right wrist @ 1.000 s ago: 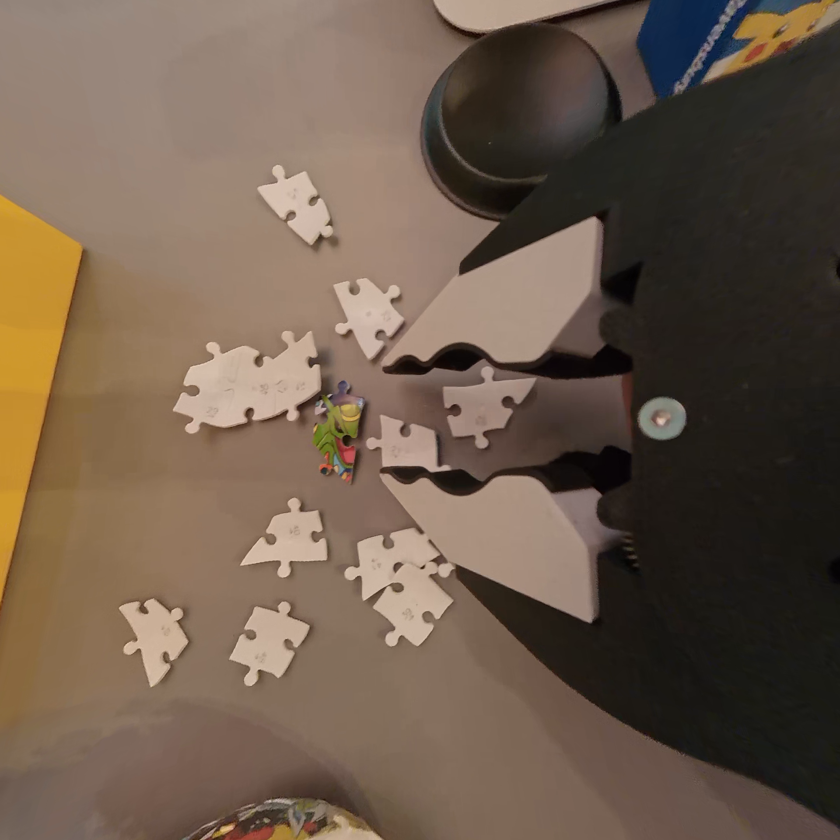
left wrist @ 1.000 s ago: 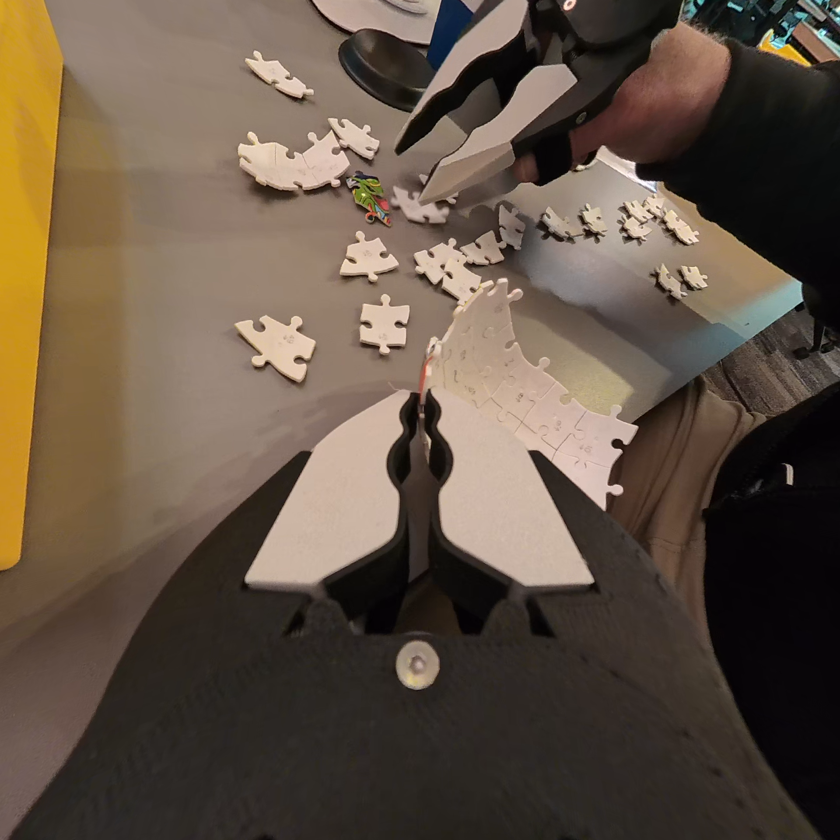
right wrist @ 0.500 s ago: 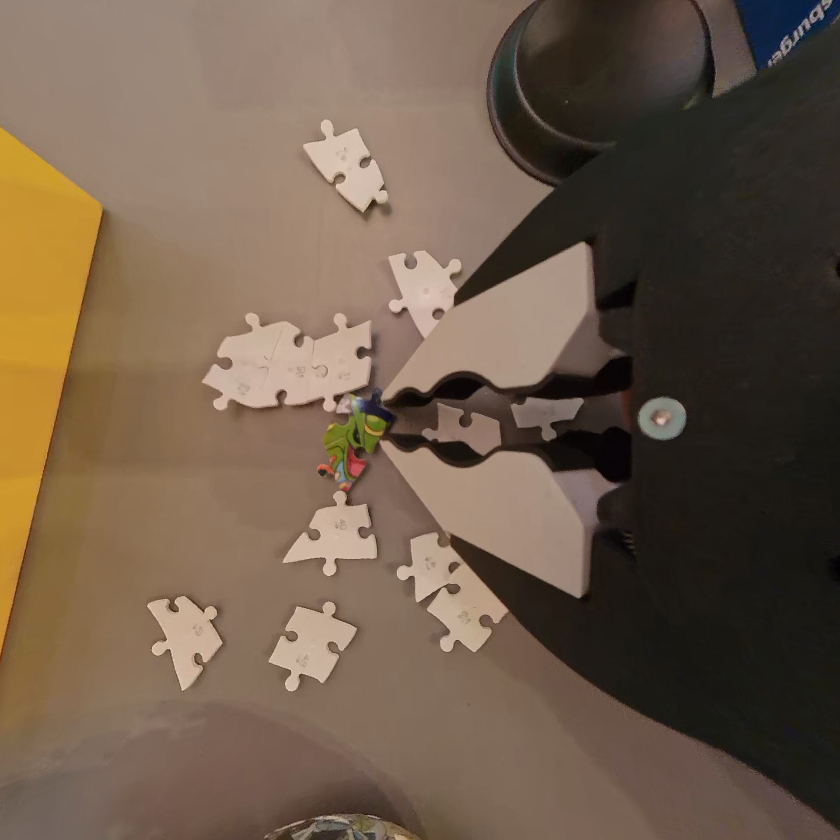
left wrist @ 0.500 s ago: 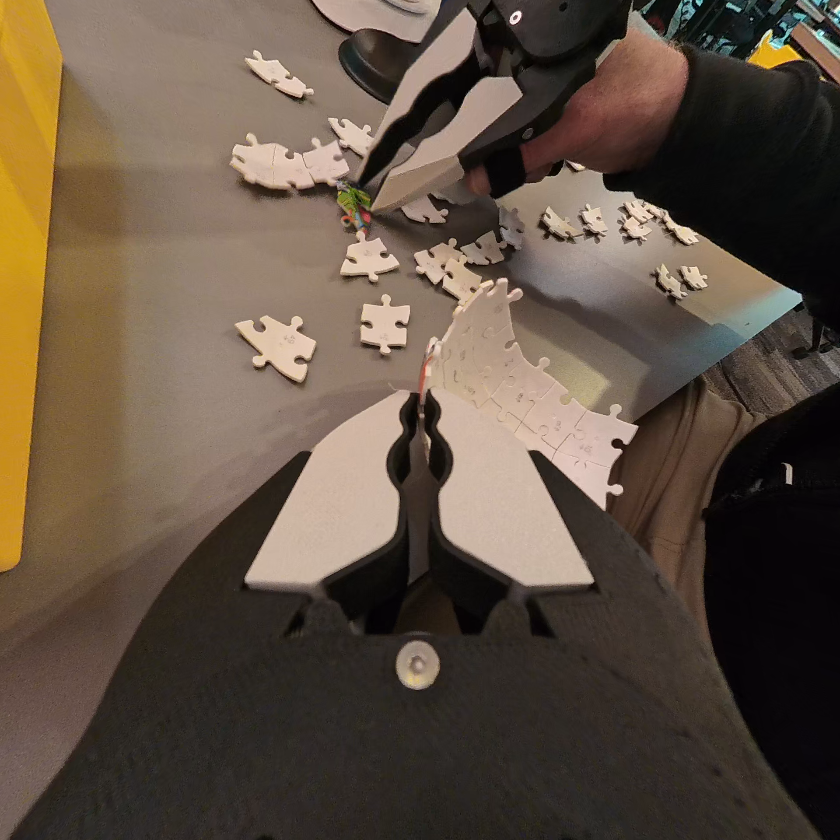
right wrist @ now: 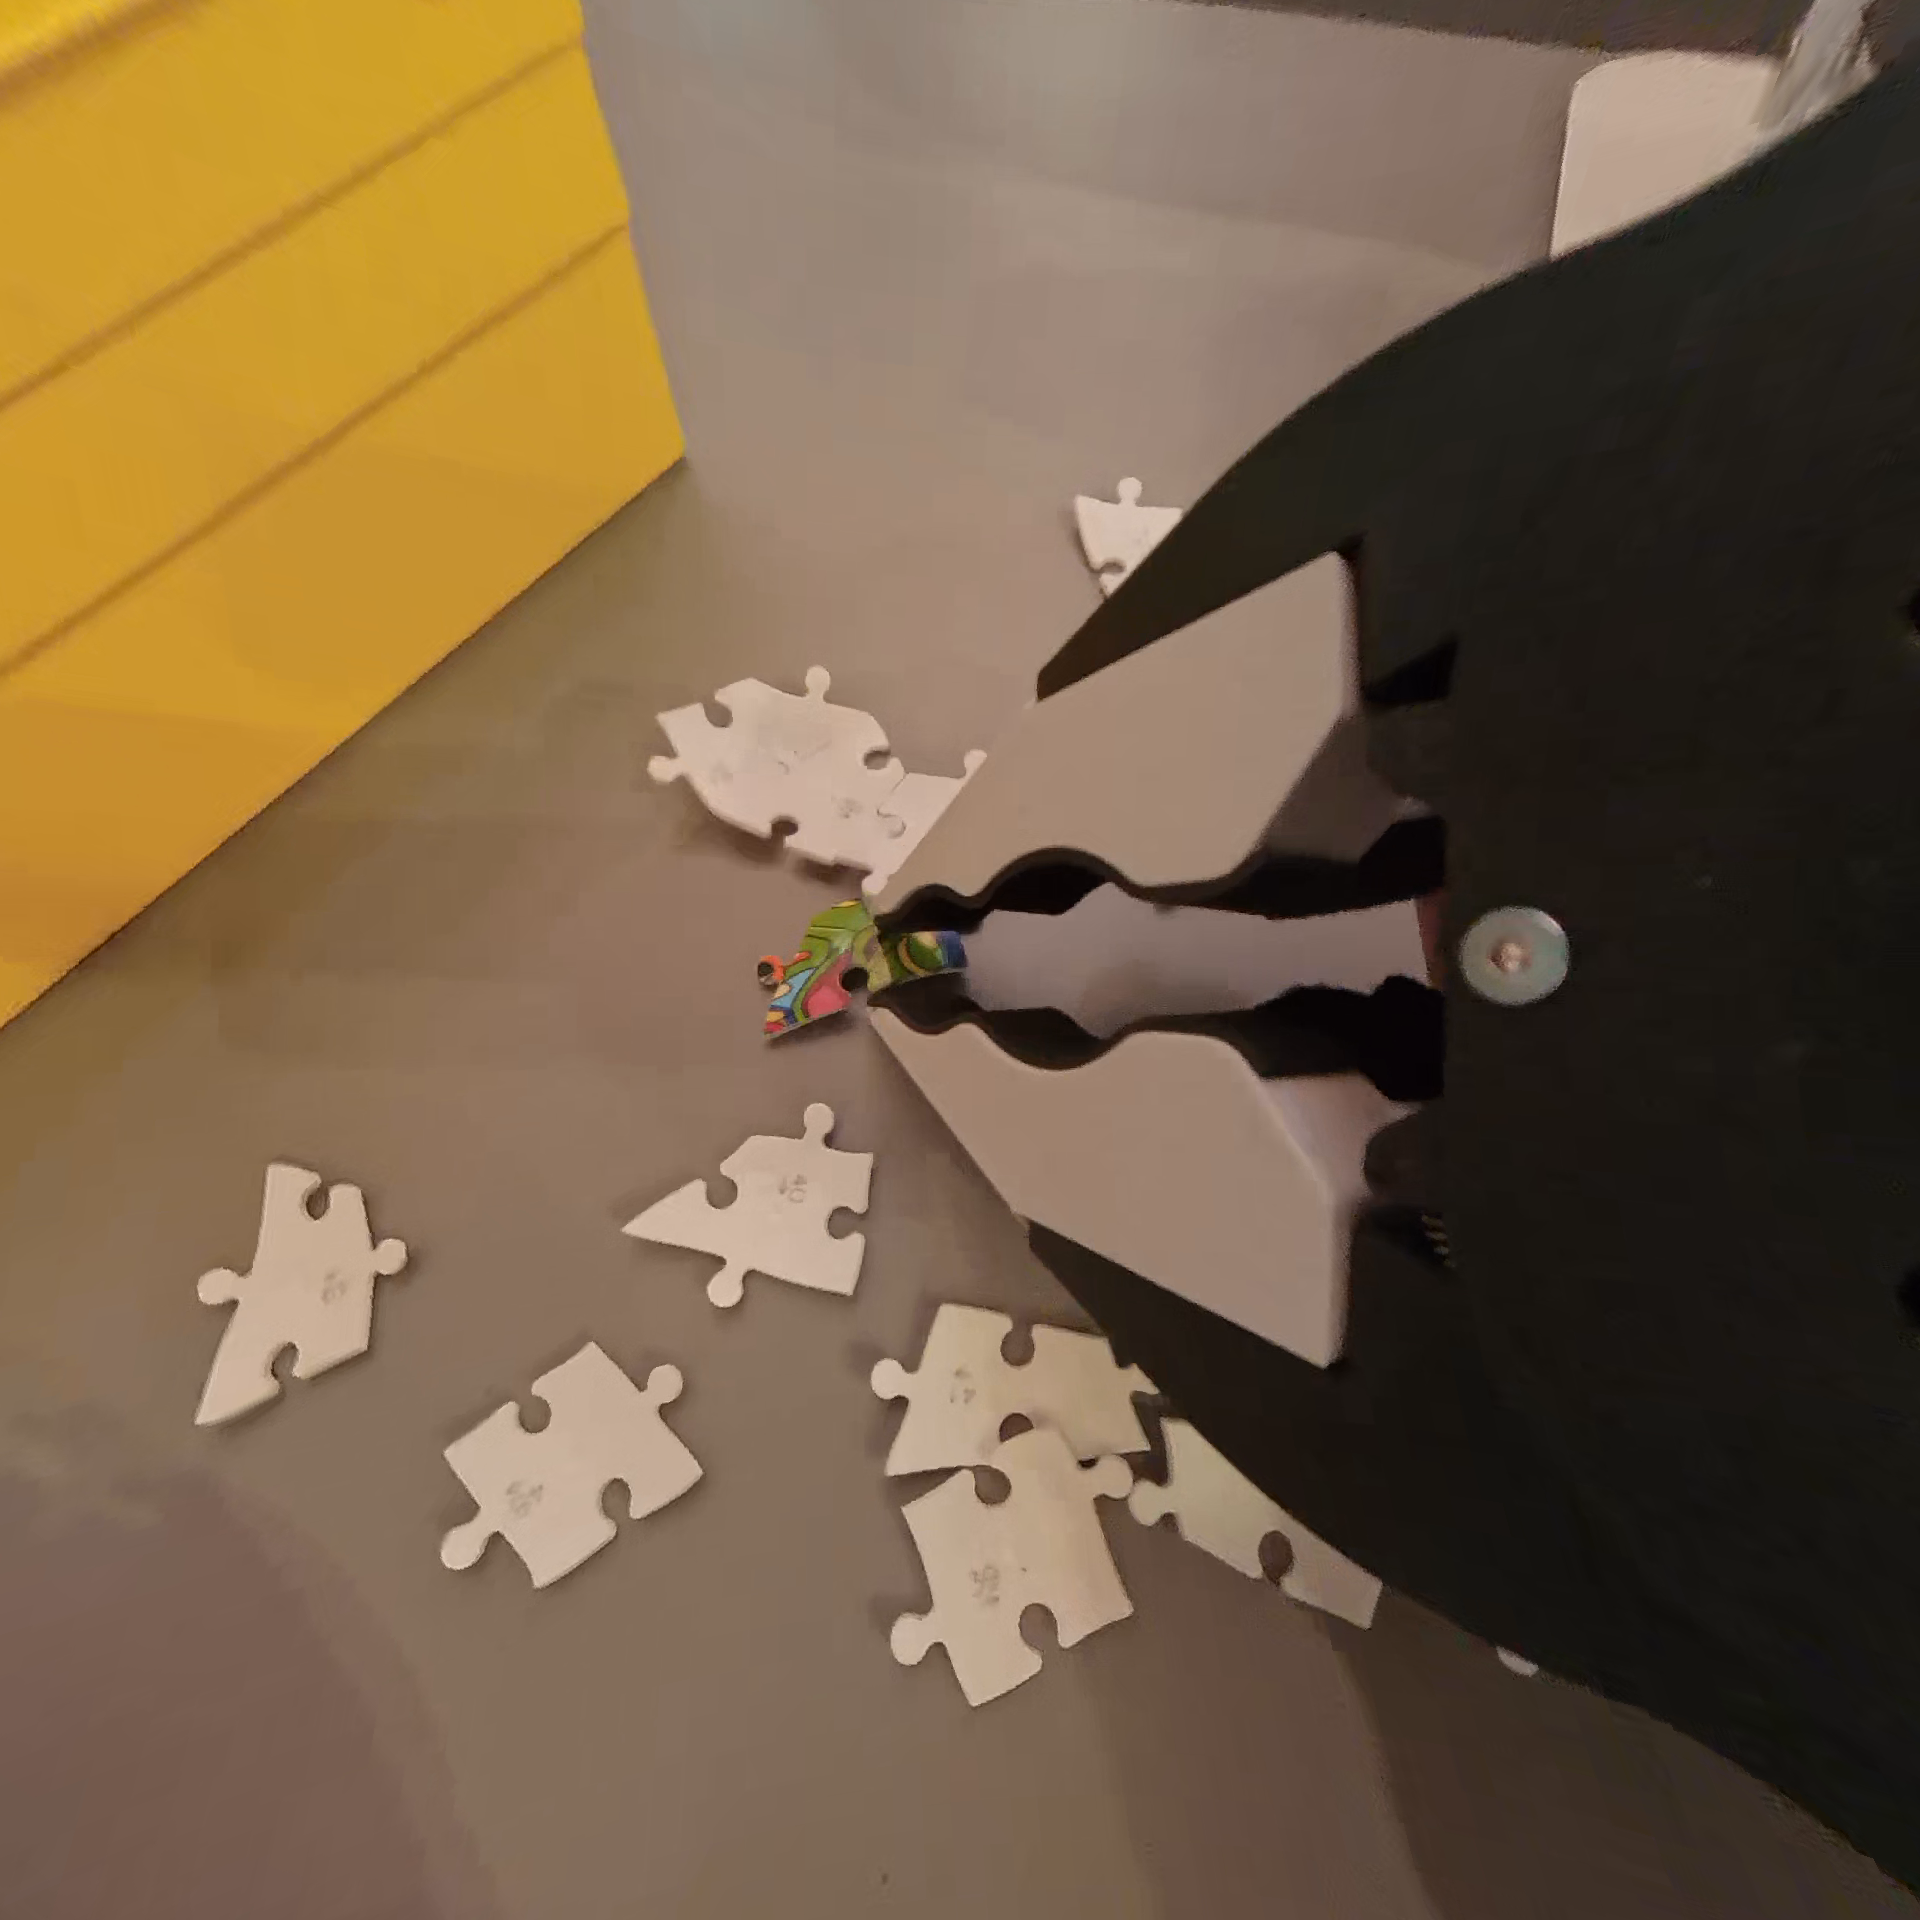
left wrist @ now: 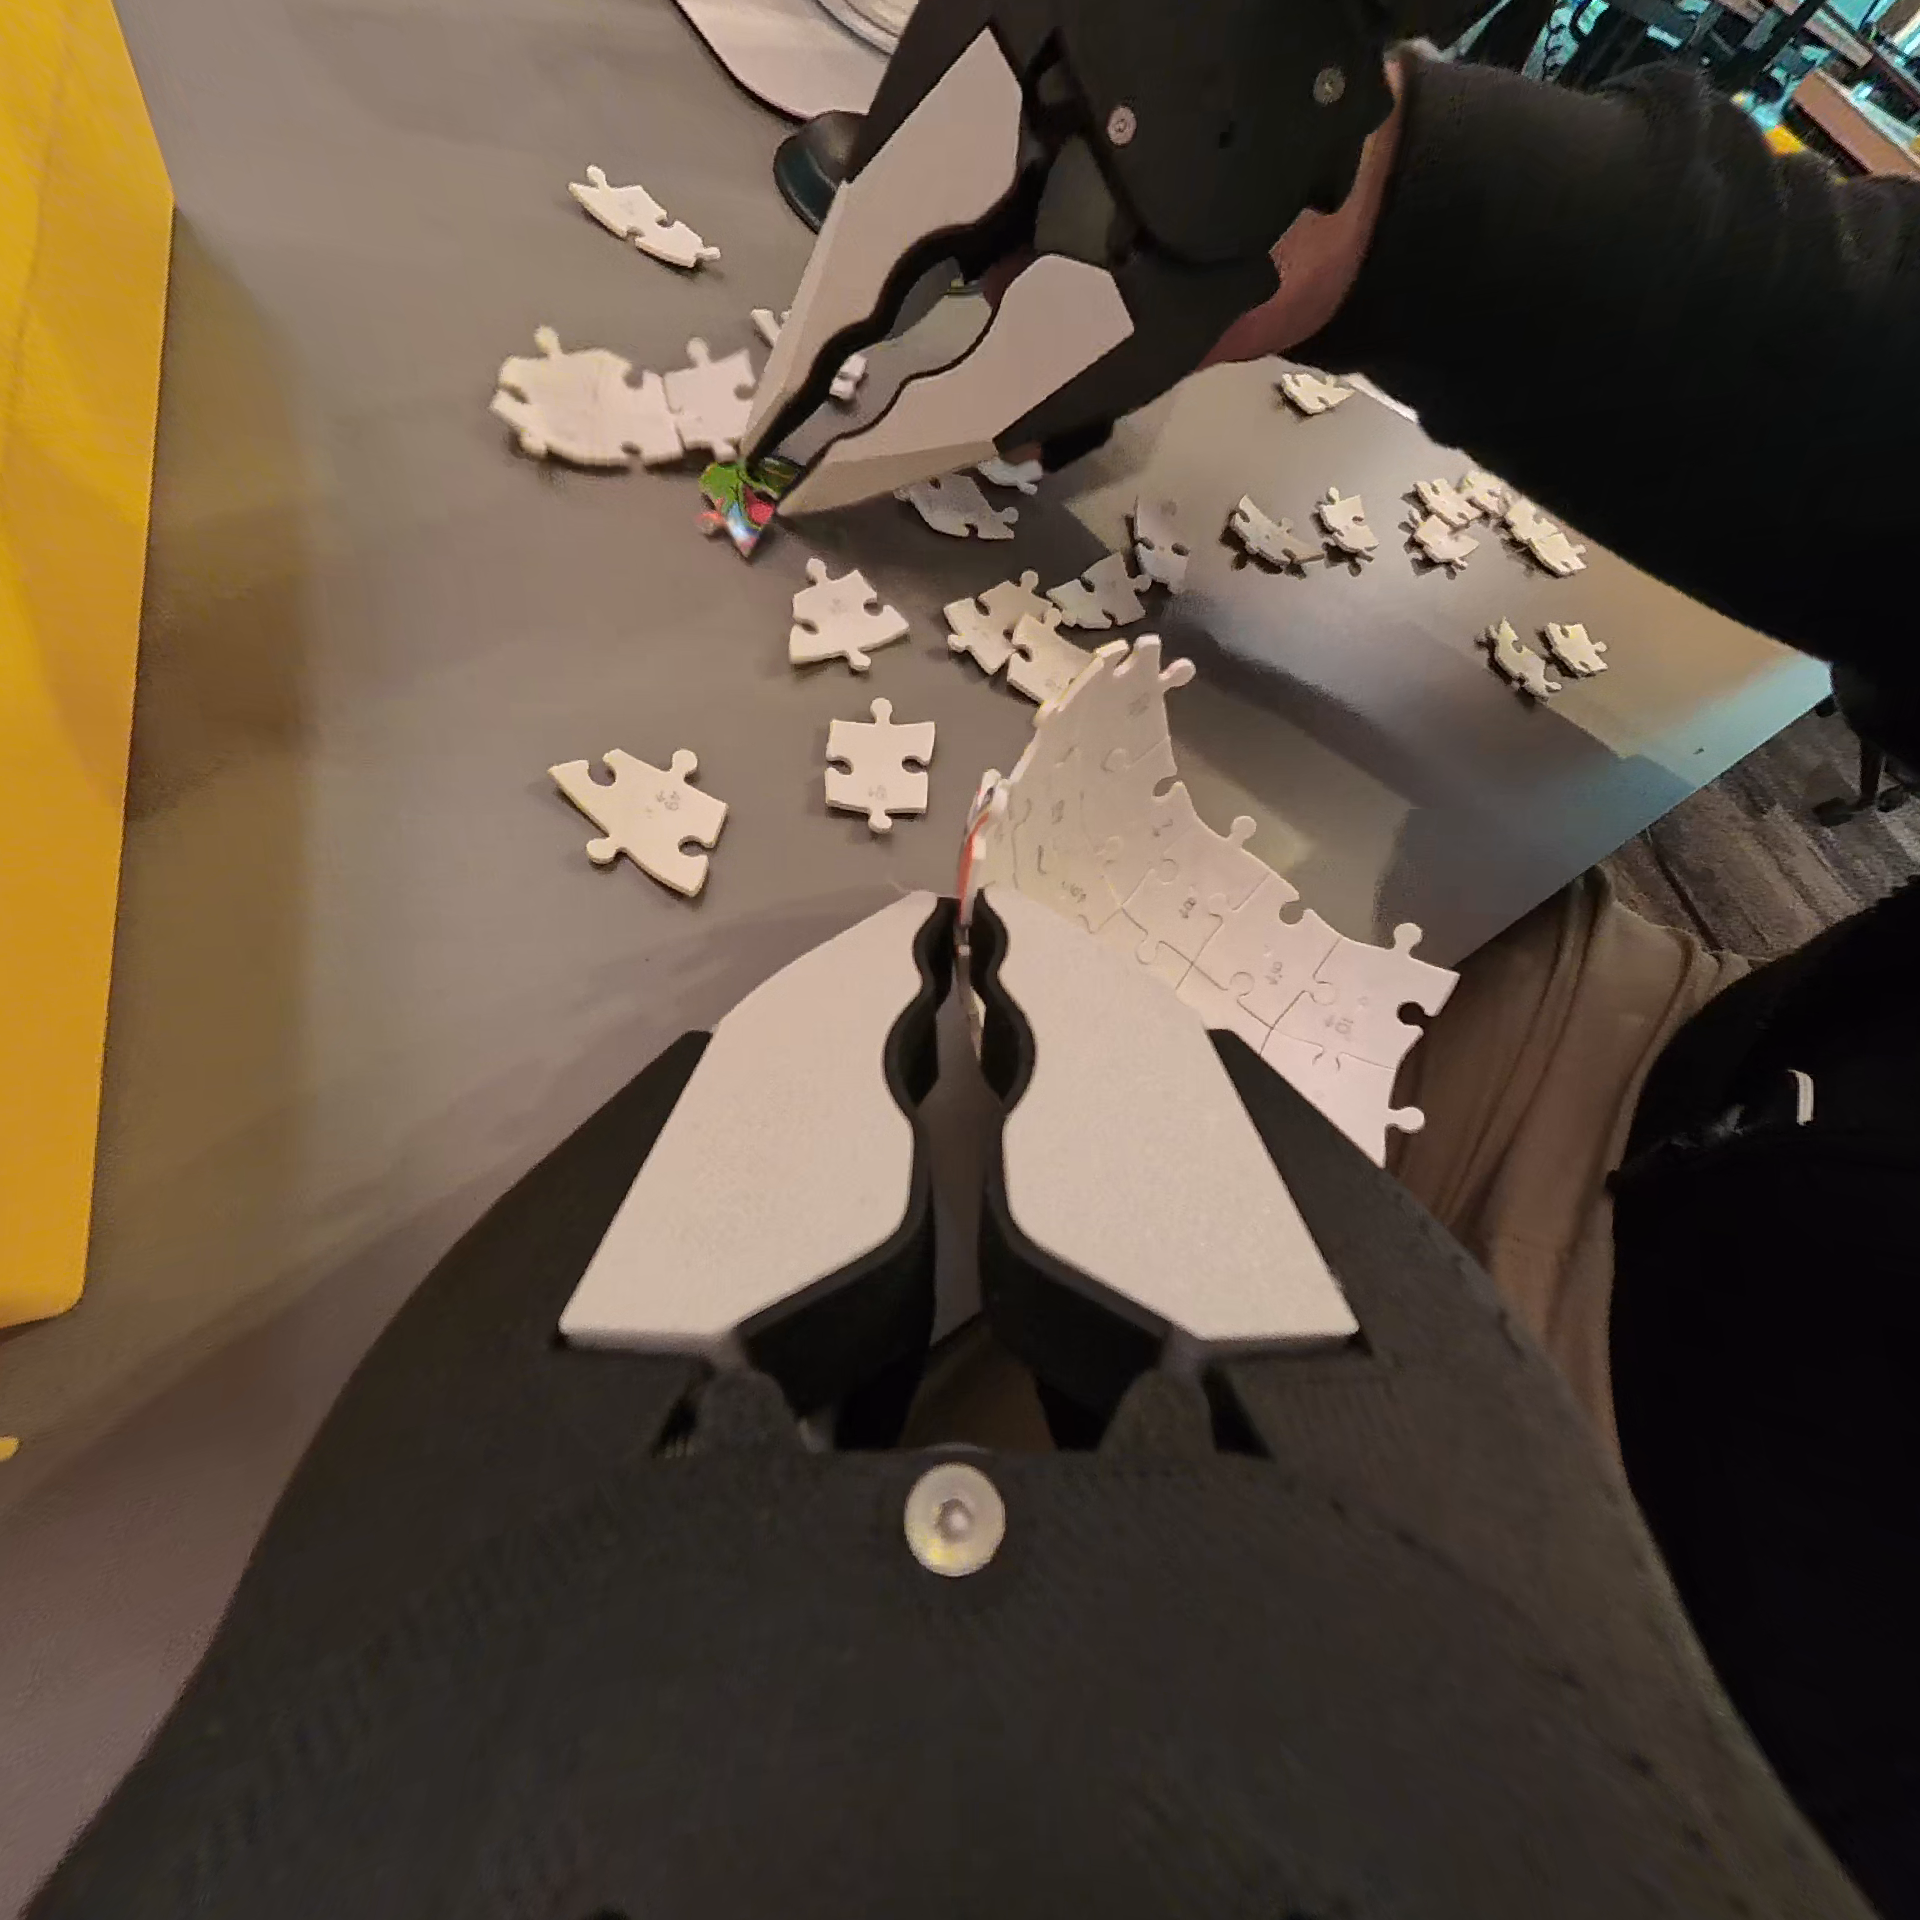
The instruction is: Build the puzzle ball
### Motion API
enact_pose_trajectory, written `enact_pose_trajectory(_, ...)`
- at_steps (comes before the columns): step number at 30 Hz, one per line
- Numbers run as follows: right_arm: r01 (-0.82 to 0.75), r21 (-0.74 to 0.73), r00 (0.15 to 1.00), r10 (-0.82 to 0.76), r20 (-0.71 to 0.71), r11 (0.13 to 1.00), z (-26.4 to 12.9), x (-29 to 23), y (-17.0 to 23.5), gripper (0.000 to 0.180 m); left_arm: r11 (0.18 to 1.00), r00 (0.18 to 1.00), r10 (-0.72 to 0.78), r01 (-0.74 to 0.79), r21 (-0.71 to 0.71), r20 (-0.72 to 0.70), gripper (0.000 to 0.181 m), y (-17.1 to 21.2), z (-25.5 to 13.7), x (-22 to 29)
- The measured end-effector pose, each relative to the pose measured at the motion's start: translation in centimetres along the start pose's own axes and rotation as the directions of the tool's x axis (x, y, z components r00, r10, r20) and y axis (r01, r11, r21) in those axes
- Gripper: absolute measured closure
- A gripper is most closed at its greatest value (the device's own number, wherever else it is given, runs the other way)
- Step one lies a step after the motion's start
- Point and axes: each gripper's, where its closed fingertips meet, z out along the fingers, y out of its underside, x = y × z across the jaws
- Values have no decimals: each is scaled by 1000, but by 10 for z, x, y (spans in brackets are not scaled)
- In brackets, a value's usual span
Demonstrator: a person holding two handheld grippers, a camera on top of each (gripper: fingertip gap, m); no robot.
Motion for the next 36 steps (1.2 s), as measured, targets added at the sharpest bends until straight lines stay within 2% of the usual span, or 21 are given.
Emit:
enact_pose_trajectory(3, -80, 13, 996, 79, 46, 997, -2, 3, 1, 171, 1000, 1000, 2, -2, 2, 0, 178, -1, 0, 0)
enact_pose_trajectory(6, -297, 35, 943, 287, 169, 954, -11, 5, -4, 180, 1000, 1000, 1, -1, 4, -2, 178, -2, 0, 0)
enact_pose_trajectory(11, -602, -124, 717, 603, 351, 789, -19, 6, 12, 180, 1000, 1000, 4, -4, 5, -8, 178, -3, 0, 2)
enact_pose_trajectory(17, -768, -166, 519, 752, 405, 619, -20, 17, 23, 180, 1000, 1000, 6, -6, 5, -12, 178, -3, 1, 4)
enact_pose_trajectory(27, -835, -91, 436, 754, 492, 542, -43, 20, 10, 180, 1000, 1000, 8, -7, 5, -14, 178, -4, 4, 5)
enact_pose_trajectory(32, -811, -77, 494, 750, 441, 579, -67, 3, 18, 180, 1000, 1000, 7, -7, 4, -15, 178, -5, 5, 6)
enact_pose_trajectory(34, -819, -69, 506, 775, 379, 570, -76, 1, 31, 180, 1000, 1000, 8, -8, 3, -16, 178, -6, 6, 7)
enact_pose_trajectory(36, -833, -53, 490, 779, 392, 551, -83, -6, 33, 180, 1000, 1000, 10, -10, 3, -20, 178, -7, 7, 8)
